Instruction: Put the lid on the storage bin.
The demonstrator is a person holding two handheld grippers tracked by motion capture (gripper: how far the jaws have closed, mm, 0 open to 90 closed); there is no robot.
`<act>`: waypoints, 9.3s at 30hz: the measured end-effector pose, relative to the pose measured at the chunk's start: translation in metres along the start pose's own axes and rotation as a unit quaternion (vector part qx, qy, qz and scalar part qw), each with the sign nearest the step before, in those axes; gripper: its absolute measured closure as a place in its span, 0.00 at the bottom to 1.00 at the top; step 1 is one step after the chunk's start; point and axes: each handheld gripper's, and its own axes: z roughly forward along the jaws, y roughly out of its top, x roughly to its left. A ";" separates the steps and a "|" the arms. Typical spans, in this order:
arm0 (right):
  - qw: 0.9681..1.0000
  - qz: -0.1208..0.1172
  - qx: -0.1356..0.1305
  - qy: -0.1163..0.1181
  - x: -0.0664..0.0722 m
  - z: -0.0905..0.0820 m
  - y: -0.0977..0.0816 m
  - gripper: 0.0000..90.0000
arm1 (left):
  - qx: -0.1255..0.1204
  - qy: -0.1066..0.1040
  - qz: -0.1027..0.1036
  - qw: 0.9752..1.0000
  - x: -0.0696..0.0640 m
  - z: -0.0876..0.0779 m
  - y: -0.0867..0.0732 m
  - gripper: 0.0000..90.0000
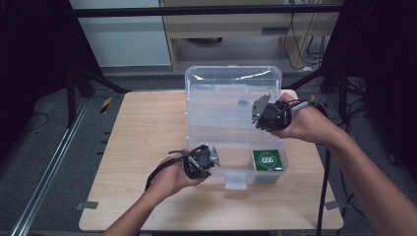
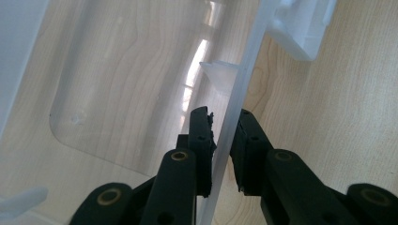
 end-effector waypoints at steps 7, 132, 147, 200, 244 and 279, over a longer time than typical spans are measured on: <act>1.000 -0.006 -0.014 -0.004 0.015 -0.003 -0.004 0.98 | 0.002 -0.003 -0.005 1.000 0.001 0.000 0.000 0.87; 0.999 0.003 -0.036 0.034 0.049 -0.001 -0.031 0.85 | -0.178 0.022 -0.215 0.960 0.104 -0.121 -0.029 1.00; 0.995 0.071 -0.074 -0.018 0.079 -0.010 -0.052 0.30 | -0.177 0.021 -0.203 0.963 0.086 -0.112 -0.037 1.00; 0.980 0.180 -0.067 -0.047 0.111 -0.018 -0.125 0.15 | -0.175 0.003 -0.179 0.968 0.043 -0.076 -0.068 1.00; 0.971 0.224 -0.039 -0.071 0.099 0.005 -0.145 0.16 | -0.124 0.021 -0.146 0.981 0.035 -0.059 -0.089 1.00; 0.927 0.344 0.012 -0.151 0.038 0.059 -0.176 0.33 | -0.082 0.101 -0.235 0.963 0.110 -0.040 -0.133 1.00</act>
